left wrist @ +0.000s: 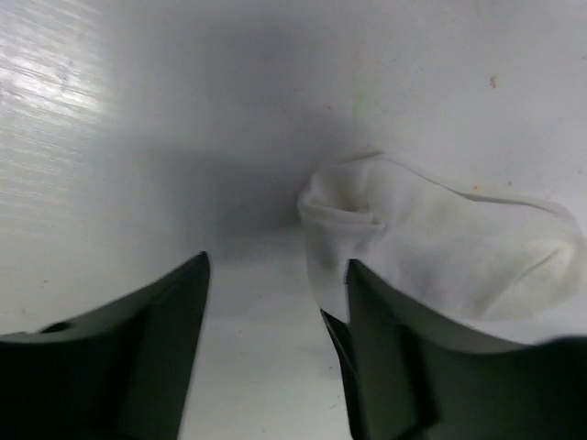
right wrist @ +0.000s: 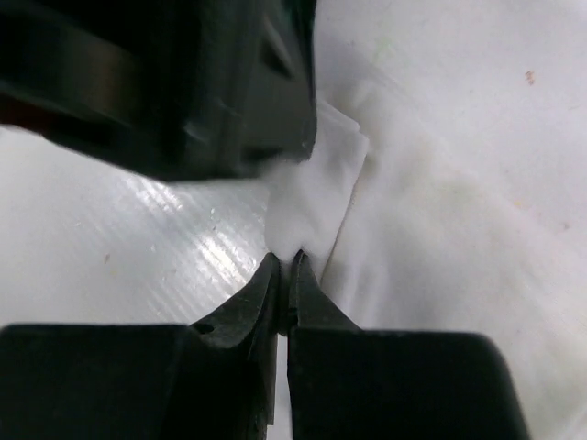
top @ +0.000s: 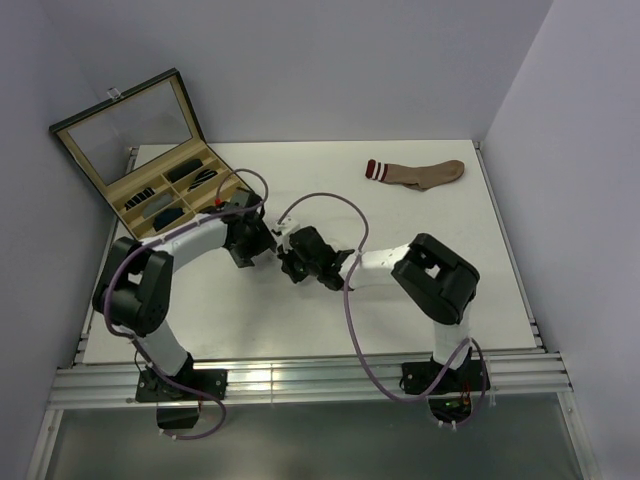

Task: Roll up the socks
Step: Roll the sock at the center of the board.

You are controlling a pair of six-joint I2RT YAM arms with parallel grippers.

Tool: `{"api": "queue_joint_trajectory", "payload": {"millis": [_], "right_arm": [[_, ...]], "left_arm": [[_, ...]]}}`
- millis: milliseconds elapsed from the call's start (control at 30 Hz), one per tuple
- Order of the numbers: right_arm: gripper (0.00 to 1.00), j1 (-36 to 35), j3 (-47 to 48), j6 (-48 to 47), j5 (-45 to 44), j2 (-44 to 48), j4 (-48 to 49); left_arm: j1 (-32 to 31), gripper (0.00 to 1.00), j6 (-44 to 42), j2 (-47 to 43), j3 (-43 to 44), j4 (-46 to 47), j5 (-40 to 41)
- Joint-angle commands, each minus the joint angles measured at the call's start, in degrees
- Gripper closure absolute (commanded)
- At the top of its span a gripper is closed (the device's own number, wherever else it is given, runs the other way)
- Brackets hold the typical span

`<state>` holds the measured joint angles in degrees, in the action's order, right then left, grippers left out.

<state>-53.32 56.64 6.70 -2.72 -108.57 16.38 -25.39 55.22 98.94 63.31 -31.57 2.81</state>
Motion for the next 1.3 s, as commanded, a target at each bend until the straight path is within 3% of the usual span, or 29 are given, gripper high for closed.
{"api": "queue_joint_trajectory", "payload": {"millis": [0, 333, 500, 767, 1267], "right_arm": [[1.0, 2.69, -2.59, 3.84, 12.73, 1.78, -4.25], [1.0, 11.91, -8.03, 19.11, 29.95, 3.28, 2.94], [1.0, 16.75, -12.25, 31.15, 37.78, 0.13, 13.13], [1.0, 21.85, -18.93, 44.45, 43.24, -4.54, 29.49], [1.0, 22.73, -21.05, 48.14, 42.62, -5.95, 29.32]], "left_arm": [[1.92, 0.28, 3.83, -5.76, -3.53, 5.98, -2.01], [3.06, 0.22, 11.83, -20.69, -19.6, 22.59, -4.12], [0.44, 0.22, 12.98, -23.26, -23.05, 27.35, -4.66], [-3.88, 0.24, 14.04, -19.05, -23.58, 29.55, -6.06], [-7.48, 0.29, 11.14, -9.47, -18.66, 29.38, -5.97]]}}
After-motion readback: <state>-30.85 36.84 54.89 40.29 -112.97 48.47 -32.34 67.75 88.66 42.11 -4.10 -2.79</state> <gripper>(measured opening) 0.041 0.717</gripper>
